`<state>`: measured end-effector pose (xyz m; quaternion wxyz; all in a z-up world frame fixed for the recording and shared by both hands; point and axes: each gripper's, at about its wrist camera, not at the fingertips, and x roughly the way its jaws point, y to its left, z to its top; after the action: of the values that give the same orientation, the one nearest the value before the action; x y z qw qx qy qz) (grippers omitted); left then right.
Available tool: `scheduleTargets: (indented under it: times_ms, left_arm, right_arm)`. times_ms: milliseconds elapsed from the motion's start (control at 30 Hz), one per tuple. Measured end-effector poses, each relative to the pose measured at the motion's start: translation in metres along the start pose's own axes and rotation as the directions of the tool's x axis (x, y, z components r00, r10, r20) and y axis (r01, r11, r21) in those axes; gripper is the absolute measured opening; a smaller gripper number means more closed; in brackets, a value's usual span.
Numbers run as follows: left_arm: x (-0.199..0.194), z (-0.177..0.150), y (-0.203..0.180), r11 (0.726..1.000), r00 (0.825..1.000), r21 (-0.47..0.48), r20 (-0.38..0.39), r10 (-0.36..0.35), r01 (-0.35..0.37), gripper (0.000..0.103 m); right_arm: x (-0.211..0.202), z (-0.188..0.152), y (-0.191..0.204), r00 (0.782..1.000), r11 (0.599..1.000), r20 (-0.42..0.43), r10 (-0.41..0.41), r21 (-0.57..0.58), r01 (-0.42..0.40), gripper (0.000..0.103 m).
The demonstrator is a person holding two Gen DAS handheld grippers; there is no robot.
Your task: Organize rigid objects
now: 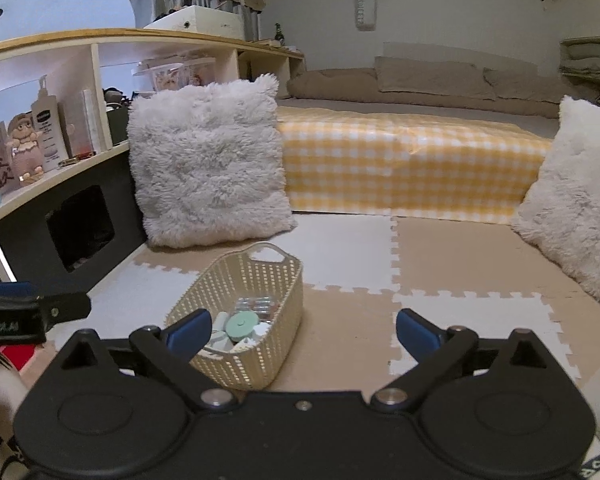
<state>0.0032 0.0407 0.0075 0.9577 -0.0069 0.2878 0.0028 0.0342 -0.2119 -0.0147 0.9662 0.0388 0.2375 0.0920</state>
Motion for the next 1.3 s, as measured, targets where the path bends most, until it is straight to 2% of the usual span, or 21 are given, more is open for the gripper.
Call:
scheduleTargets:
  times_ms: [467,1300]
  left_arm:
    - [0.0015,-0.0029,-0.0038,0.999,0.999,0.036,-0.002,0.033,-0.033,0.103]
    - [0.0006,-0.0027,-0.0028,0.999,0.999,0.037,0.0,0.04,-0.04,0.103]
  right_arm:
    - [-0.0062,-0.0045,-0.0055,0.998,0.998,0.022,-0.058,-0.01,0.058,0.103]
    - [-0.007,-0.0061,-0.0057,0.998,0.998,0.021,-0.059,-0.015,0.06,0.103]
